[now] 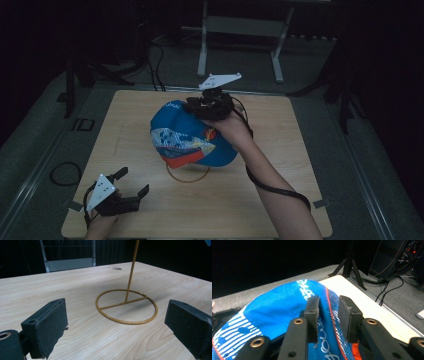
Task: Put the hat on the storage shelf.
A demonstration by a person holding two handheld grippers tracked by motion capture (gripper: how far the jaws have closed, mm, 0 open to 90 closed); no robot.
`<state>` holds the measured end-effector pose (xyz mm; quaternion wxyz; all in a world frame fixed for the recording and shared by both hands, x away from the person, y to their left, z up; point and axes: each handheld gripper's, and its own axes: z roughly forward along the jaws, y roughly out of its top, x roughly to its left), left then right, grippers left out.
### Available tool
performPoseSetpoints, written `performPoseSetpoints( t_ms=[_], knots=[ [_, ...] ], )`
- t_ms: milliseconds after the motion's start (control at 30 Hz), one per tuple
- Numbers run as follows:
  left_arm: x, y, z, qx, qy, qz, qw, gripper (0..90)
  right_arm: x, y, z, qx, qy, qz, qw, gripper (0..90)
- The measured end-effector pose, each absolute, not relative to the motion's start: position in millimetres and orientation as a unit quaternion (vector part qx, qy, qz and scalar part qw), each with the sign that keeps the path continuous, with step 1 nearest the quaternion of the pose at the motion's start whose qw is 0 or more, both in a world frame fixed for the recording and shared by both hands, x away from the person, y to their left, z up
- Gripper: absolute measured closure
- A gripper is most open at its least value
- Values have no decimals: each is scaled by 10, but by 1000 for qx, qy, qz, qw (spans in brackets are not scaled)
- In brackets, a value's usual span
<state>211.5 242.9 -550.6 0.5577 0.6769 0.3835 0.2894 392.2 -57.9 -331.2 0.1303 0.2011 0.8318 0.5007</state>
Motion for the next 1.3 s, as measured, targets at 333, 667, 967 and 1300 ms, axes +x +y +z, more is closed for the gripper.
performPoseSetpoints(
  t_ms=[333,667,967,1300],
  knots=[
    [2151,2462,-5550,673,396,281,557,49,3778,-826,-3265,190,820,529,113,488],
    [2158,2476,-5567,673,400,280,556,49,3577,-995,-3370,160,817,545,101,236],
    [2156,2465,-5596,678,398,277,553,49,3479,-1154,-3464,141,812,559,83,147],
    [2176,2486,-5620,675,402,272,556,49,3429,-1428,-3692,155,812,553,100,148]
  ],
)
